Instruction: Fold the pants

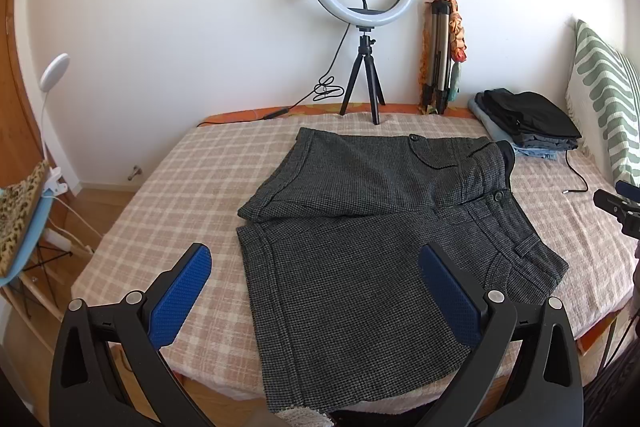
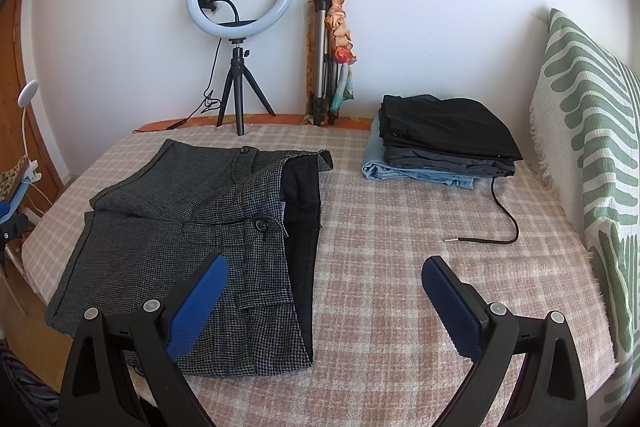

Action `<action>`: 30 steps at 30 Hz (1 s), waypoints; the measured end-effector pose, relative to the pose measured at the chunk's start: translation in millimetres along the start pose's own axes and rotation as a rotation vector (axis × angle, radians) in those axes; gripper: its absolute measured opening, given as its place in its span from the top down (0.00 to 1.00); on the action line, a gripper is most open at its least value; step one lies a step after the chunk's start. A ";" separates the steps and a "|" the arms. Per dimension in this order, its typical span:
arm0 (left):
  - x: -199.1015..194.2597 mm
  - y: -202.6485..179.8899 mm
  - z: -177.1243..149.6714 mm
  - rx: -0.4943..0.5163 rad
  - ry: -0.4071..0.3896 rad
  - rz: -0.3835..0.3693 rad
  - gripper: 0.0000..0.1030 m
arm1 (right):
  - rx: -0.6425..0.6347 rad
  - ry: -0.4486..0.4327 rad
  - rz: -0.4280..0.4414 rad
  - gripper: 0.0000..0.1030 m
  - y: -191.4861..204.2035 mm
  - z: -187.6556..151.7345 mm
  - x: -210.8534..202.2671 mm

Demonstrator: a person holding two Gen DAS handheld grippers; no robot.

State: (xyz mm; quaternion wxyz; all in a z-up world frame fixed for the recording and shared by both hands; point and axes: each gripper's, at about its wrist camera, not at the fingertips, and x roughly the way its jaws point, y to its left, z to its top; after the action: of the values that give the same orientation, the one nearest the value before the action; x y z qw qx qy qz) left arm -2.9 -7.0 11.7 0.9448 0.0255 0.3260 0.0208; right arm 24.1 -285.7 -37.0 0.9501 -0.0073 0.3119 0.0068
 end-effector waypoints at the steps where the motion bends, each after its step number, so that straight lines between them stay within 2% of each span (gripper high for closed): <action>1: 0.1 -0.1 0.1 0.000 0.000 0.000 0.00 | 0.000 0.000 0.000 0.04 0.0 0.0 0.0; 30: -0.4 -0.6 0.3 0.000 -0.002 0.003 0.00 | 0.005 0.004 0.008 0.04 0.5 0.0 0.6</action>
State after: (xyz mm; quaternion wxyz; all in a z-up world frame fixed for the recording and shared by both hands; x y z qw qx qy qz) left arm -3.1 -7.7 12.1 0.9451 0.0261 0.3250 0.0224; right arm 24.6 -285.2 -37.4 0.9494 -0.0034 0.3138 0.0098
